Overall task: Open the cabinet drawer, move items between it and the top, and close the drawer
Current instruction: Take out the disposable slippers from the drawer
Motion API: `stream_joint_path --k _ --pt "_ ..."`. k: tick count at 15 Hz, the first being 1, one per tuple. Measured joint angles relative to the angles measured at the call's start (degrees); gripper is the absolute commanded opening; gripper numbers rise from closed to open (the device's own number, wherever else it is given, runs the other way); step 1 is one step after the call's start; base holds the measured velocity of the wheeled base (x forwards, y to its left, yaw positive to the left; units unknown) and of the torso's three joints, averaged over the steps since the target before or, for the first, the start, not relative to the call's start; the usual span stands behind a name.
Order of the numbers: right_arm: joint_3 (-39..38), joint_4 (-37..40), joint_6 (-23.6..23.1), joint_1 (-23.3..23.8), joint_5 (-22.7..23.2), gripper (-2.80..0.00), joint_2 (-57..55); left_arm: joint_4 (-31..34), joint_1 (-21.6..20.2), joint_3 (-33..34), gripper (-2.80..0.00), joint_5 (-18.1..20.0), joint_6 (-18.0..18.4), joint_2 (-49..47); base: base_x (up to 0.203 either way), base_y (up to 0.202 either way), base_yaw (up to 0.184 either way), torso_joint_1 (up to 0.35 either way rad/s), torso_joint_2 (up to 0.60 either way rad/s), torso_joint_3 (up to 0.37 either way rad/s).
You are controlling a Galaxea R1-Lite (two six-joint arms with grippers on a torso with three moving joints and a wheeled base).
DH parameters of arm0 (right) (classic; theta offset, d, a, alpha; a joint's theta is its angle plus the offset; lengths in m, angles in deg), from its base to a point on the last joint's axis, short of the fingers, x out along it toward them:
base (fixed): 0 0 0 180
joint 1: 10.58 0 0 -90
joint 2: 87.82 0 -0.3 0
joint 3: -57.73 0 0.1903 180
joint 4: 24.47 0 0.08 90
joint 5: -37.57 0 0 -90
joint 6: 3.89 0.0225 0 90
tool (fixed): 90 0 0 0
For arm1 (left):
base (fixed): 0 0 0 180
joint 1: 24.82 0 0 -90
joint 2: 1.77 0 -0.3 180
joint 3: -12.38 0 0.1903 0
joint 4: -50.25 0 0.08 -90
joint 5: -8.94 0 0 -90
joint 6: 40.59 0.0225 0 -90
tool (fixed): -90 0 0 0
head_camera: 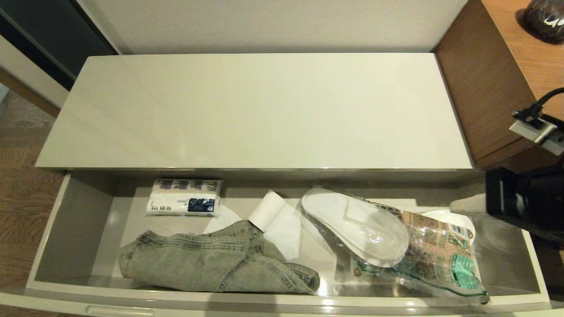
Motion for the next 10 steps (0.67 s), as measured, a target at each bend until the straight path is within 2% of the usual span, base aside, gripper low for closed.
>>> stream_joint_path --k 2,4,7,10 --pt "-1.2 -3.3 -2.1 0.0 -2.1 -2.80 -3.8 0.0 0.0 0.0 -2.80 0.0 0.0 0.0 0.000 0.000 0.000 0.000 0.00 0.000" --pt "-3.2 -6.6 -6.4 0.5 -3.1 -2.80 -6.9 0.0 0.0 0.0 -2.80 0.0 0.0 0.0 0.000 0.000 0.000 0.000 0.00 0.000" --pt "-7.6 -13.6 -19.0 5.5 1.1 -2.80 -6.7 0.0 0.0 0.0 -2.80 0.0 0.0 0.0 0.000 0.000 0.000 0.000 0.00 0.000" --pt "-11.1 -17.5 -29.2 10.6 6.0 -2.80 -5.8 0.0 0.1 0.0 -2.80 0.0 0.0 0.0 0.000 0.000 0.000 0.000 0.00 0.000"
